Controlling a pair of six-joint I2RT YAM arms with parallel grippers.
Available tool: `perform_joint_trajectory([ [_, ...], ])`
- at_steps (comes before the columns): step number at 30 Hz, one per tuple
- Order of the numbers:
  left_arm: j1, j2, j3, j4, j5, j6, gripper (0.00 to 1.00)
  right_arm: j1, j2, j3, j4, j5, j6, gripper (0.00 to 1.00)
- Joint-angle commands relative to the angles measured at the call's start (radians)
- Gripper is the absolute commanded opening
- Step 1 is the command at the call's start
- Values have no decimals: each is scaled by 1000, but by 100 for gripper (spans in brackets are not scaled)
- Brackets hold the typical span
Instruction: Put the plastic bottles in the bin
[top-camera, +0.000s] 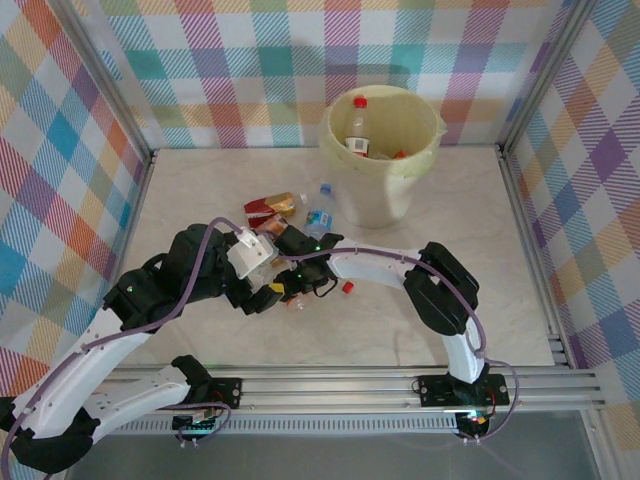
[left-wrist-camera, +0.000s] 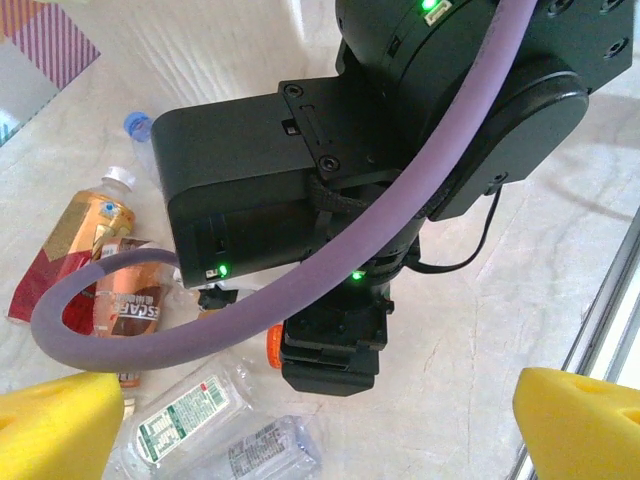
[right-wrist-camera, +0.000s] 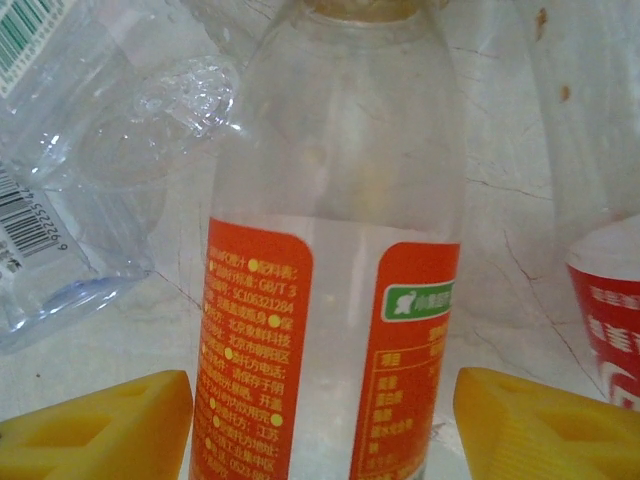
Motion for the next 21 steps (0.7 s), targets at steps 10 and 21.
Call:
perform_joint_trajectory([
  [10,6,-11,-39,21,-14,-21,100,8,62,49,-38,18,30,73],
  [21,7,-13,-61,54,-4,-24,100,8,77,62,-24,10,30,64],
])
